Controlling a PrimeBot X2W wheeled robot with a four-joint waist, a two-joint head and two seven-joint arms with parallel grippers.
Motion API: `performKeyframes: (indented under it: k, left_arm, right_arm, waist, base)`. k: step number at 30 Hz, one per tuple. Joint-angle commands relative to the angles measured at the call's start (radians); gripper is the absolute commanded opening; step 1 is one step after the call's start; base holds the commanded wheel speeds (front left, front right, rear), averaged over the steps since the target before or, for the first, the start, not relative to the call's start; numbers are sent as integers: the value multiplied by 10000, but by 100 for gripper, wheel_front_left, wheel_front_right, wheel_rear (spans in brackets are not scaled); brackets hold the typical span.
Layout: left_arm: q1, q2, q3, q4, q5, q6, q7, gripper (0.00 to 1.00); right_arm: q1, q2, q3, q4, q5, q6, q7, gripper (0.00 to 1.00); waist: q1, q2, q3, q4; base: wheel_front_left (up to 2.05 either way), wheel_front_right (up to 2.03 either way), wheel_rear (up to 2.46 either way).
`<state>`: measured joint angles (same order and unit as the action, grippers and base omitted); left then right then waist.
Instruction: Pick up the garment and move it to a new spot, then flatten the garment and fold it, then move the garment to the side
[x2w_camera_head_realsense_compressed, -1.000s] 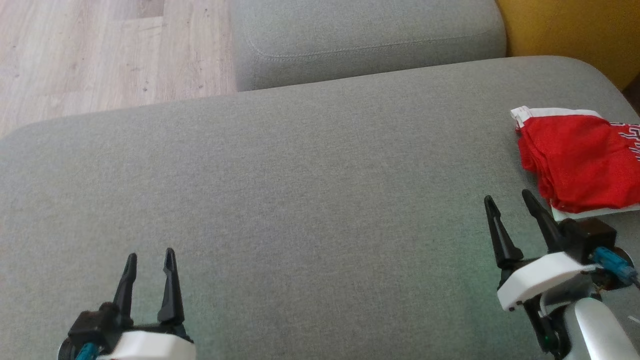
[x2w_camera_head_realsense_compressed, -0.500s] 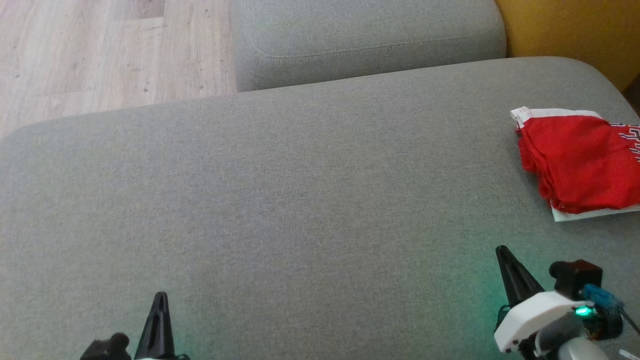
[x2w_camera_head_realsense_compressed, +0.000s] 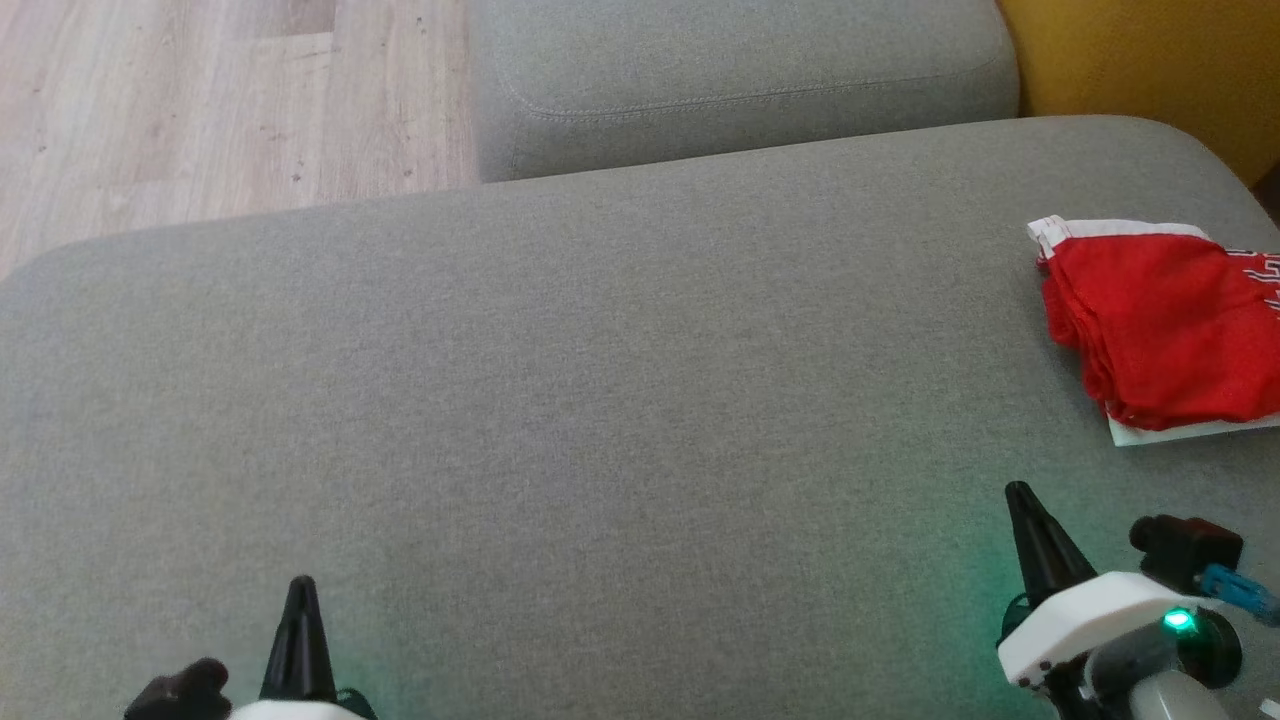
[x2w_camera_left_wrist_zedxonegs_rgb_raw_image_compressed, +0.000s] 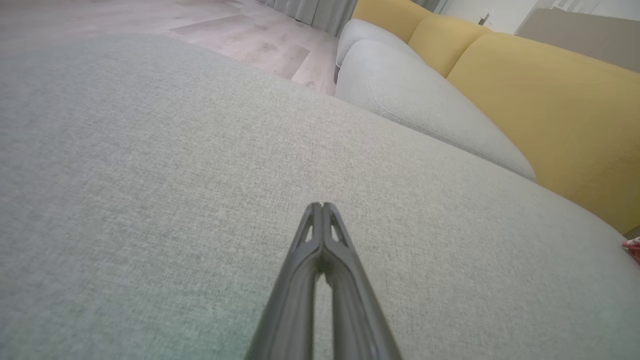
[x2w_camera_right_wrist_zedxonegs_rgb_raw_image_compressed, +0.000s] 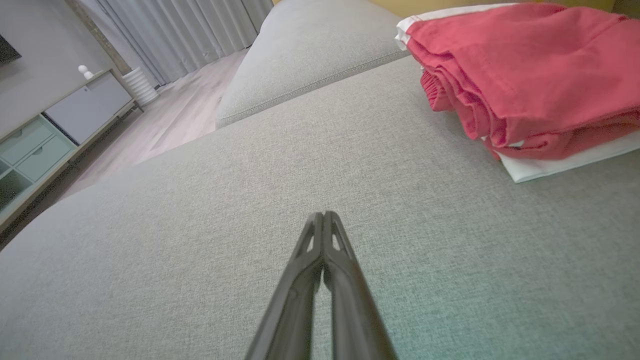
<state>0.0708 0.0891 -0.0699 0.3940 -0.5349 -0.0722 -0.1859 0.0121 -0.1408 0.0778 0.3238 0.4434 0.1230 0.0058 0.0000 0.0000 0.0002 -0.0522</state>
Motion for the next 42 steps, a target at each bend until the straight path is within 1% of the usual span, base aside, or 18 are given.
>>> performKeyframes:
  k: [1,42]
  left_arm:
    - [-456,54,185,-361,-226,-95,54,0]
    - [-989,-123,848,-811,-4430,-291,1231,0]
  right_arm:
    - [-489,-35,-110,-360,279,14,24,0]
    - [-774,342,-835,-533,4828,39,446,0]
  waist:
    - [0,0,0,6]
    - [0,0,12,212]
  base:
    - [0,0,0]
    - [0,0,0]
